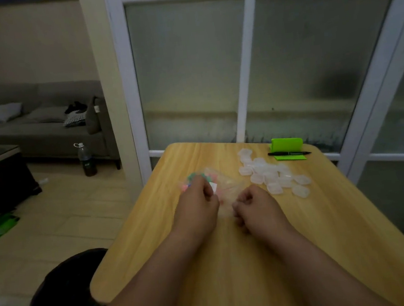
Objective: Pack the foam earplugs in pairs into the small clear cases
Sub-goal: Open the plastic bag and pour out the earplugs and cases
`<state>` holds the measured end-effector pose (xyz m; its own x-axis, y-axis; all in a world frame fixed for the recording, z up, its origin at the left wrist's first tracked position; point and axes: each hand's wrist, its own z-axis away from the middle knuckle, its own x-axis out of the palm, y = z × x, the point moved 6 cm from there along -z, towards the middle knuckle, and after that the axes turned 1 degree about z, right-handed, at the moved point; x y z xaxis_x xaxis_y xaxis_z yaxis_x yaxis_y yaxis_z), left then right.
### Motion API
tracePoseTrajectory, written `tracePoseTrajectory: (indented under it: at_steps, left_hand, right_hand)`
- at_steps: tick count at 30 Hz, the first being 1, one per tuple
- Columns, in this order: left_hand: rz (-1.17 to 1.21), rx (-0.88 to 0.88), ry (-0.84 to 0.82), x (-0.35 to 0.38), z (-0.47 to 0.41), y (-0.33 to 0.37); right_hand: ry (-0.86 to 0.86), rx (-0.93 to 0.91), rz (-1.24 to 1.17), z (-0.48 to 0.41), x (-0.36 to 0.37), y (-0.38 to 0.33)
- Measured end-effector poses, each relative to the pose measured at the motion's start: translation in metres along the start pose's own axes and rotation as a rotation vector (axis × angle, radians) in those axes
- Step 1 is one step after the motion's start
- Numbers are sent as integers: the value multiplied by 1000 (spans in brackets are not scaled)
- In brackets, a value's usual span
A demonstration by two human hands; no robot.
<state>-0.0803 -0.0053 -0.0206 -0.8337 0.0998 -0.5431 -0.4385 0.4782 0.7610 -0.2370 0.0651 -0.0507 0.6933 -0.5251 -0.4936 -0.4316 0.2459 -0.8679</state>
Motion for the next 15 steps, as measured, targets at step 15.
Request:
tracePoseTrajectory:
  at_steps: [15]
  left_hand:
    - [-189,170,204,-33,5,33]
  right_hand:
    - [294,-152,319,11,-35,-25]
